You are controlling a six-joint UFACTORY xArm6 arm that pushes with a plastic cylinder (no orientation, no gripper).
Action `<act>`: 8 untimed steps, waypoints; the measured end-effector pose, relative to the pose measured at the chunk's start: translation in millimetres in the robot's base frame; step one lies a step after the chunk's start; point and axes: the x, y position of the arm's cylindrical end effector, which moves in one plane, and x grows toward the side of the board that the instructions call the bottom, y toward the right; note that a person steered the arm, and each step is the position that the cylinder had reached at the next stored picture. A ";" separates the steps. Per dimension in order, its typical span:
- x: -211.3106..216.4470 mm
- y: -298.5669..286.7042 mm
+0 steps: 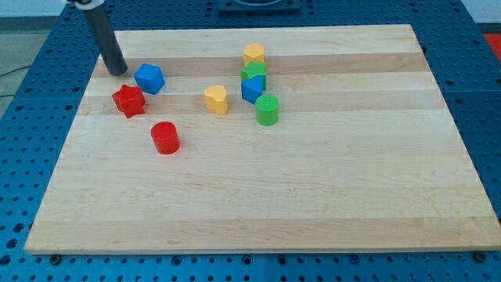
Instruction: Place the red star diagonally to the blue cube
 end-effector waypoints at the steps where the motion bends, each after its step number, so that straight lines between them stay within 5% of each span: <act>1: 4.7 19.4; 3: 25.4 106.1; 6: 53.6 -20.2; 8: 104.1 17.0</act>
